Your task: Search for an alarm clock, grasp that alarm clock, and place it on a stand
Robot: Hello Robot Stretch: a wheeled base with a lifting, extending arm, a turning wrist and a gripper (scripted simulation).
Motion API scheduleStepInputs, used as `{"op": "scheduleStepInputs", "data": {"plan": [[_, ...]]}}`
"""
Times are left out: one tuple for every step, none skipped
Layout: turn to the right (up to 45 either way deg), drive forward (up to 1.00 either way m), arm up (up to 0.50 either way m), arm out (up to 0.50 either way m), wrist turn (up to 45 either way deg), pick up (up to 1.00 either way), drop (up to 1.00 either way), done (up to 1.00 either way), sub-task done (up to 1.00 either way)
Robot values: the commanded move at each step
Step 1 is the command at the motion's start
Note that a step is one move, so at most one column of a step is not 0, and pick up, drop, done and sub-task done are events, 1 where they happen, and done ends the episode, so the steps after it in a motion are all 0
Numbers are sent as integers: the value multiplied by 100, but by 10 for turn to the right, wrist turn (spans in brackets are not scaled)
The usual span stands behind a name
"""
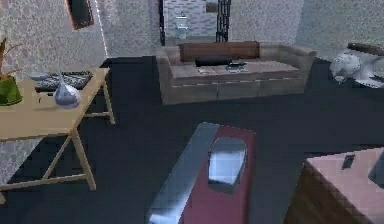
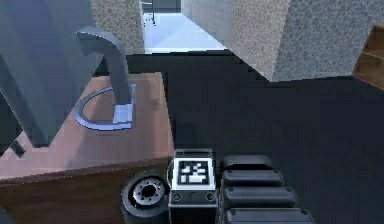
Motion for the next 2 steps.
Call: {"op": "scheduleStepInputs", "data": {"plan": [[0,90,0,0,0,0,0,0,0],[-270,0,0,0,0,0,0,0,0]]}}
